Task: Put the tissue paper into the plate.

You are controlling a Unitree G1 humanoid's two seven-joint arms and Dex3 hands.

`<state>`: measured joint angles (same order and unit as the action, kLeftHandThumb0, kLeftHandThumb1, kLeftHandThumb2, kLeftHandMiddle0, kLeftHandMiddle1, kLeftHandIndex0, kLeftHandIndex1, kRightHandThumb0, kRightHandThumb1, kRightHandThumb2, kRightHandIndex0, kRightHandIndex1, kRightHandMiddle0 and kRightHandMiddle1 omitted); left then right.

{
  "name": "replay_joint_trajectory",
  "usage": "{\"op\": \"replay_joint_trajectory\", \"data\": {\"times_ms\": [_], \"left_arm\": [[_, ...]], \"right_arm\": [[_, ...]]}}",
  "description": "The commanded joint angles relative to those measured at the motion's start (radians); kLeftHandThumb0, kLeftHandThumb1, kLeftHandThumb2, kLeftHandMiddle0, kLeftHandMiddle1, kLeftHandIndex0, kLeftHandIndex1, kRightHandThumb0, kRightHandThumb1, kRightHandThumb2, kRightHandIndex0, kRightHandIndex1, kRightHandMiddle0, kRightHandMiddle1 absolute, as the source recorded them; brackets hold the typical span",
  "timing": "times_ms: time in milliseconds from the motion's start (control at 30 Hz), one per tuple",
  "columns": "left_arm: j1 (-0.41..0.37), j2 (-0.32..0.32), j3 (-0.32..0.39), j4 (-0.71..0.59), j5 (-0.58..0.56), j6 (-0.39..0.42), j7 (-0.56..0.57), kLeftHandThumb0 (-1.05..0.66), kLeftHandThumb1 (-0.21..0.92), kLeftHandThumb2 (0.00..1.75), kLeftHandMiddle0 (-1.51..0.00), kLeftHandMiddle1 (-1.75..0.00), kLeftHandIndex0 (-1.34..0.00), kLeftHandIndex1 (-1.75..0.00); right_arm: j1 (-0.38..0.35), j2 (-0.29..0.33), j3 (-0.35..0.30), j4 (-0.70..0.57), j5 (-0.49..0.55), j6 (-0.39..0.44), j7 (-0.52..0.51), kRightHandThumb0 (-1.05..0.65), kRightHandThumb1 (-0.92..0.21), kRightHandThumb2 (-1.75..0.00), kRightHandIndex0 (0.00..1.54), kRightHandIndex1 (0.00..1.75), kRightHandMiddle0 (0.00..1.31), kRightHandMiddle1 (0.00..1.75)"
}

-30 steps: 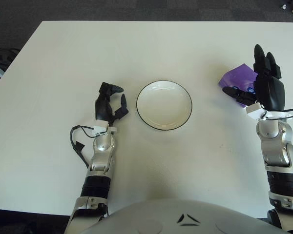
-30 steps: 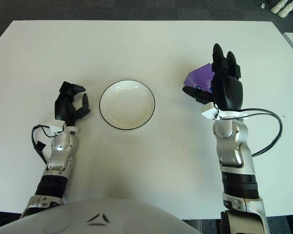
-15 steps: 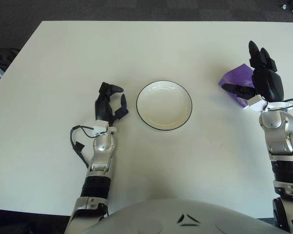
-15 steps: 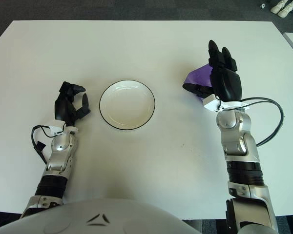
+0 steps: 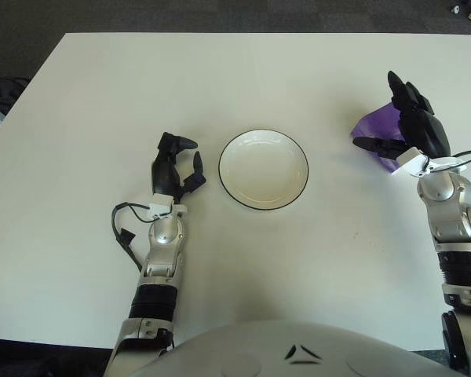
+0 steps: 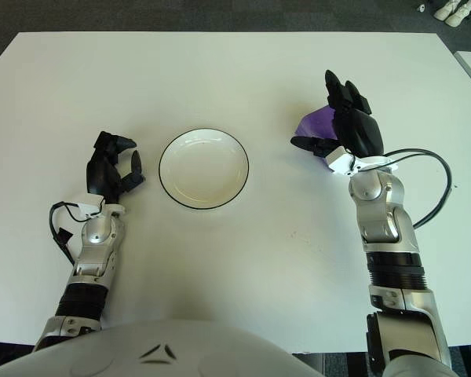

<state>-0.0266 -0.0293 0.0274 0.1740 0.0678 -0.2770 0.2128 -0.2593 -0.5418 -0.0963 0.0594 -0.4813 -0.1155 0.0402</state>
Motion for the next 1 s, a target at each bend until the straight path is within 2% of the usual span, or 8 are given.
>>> {"op": "replay_joint_trajectory", "data": {"times_ms": [0, 567, 733, 967], "left_arm": [[0.104, -0.003, 0.002, 0.091, 0.009, 0.031, -0.005, -0.41, 0.53, 1.05, -0.65, -1.35, -0.44, -1.75], [0.120, -0.003, 0.002, 0.062, 0.013, 0.041, -0.003, -0.41, 0.55, 1.03, -0.66, -1.33, -0.43, -1.75], [0.125, -0.002, 0.001, 0.057, 0.015, 0.043, -0.004, -0.41, 0.55, 1.03, -0.67, -1.33, -0.43, -1.75], [0.127, -0.002, 0.002, 0.053, 0.014, 0.039, -0.005, -0.41, 0.55, 1.04, -0.67, -1.35, -0.43, -1.75]], "right_arm": [[-0.041, -0.032, 0.019, 0.087, 0.008, 0.005, 0.022, -1.05, -0.89, -0.17, 0.00, 0.00, 0.00, 0.00], [-0.092, -0.067, 0.066, 0.269, 0.005, -0.022, 0.010, -1.05, -0.92, -0.19, 0.00, 0.00, 0.03, 0.03], [-0.207, -0.067, 0.123, 0.666, -0.029, -0.183, -0.115, -1.05, -0.91, -0.21, 0.00, 0.00, 0.00, 0.21], [-0.253, -0.072, 0.161, 0.802, -0.040, -0.246, -0.175, -1.03, -0.91, -0.25, 0.00, 0.00, 0.00, 0.42]]}}
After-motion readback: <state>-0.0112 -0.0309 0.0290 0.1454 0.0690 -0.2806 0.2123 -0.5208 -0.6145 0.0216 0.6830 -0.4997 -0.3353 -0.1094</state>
